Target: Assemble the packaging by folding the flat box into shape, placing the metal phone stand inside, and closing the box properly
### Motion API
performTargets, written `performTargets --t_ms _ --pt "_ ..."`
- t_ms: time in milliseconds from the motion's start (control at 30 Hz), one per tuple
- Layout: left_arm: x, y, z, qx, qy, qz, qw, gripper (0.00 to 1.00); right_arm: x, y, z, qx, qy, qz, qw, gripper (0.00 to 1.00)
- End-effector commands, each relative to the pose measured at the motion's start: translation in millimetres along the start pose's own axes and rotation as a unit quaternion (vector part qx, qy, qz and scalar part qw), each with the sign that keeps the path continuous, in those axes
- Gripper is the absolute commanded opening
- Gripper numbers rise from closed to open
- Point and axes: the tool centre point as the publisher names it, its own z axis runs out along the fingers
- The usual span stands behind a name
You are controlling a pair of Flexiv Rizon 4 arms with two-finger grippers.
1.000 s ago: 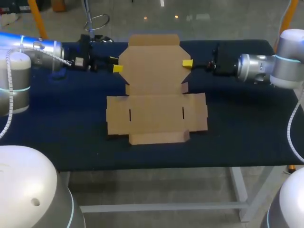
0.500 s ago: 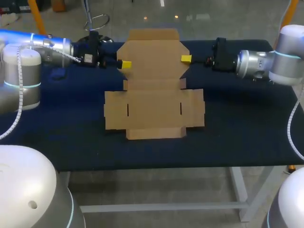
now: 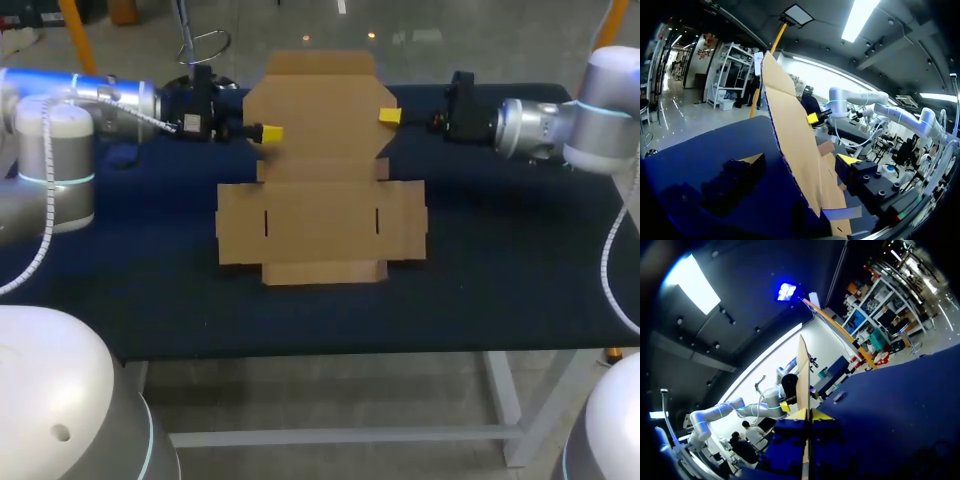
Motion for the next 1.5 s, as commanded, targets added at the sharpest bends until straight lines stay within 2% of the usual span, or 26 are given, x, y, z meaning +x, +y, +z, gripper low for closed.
performTargets --t_ms 33,167,300,767,967,1133,1367,1467,1500 --pt "-3.1 -2.9 5.2 -0.003 0.005 0.003 1.000 0.91 -4.4 1.3 1.6 0.003 0.010 -0.001 1.000 0.00" --pt "-3.3 -5.4 9.8 -0.004 0.008 0.006 1.000 0.76 -4.9 4.5 4.1 0.003 0.014 -0.001 1.000 0.00" --pt "-3.5 -6.7 11.6 -0.005 0.010 0.008 1.000 0.53 -2.7 6.1 6.0 0.004 0.015 -0.005 1.000 0.00" --pt "-5.1 -7.8 14.0 -0.002 0.014 0.011 1.000 0.32 2.7 8.9 10.4 0.005 0.022 -0.013 1.000 0.00" --pt "-7.0 -7.7 14.3 -0.001 0.014 0.010 1.000 0.28 3.8 9.0 12.4 0.005 0.024 -0.015 1.000 0.00" --pt "-9.8 -7.1 14.3 0.000 0.012 0.008 1.000 0.18 5.5 8.6 13.7 0.006 0.026 -0.017 0.999 0.00" --pt "-11.3 -6.6 14.1 0.003 0.015 0.008 1.000 0.14 7.6 9.1 13.6 0.003 0.030 -0.019 0.999 0.00" --pt "-11.5 -6.6 14.3 0.004 0.017 0.009 1.000 0.08 8.1 9.3 13.8 0.002 0.031 -0.020 0.999 0.00" --pt "-11.5 -6.6 14.3 0.004 0.018 0.010 1.000 0.02 8.3 9.4 13.8 0.002 0.032 -0.021 0.999 0.00"
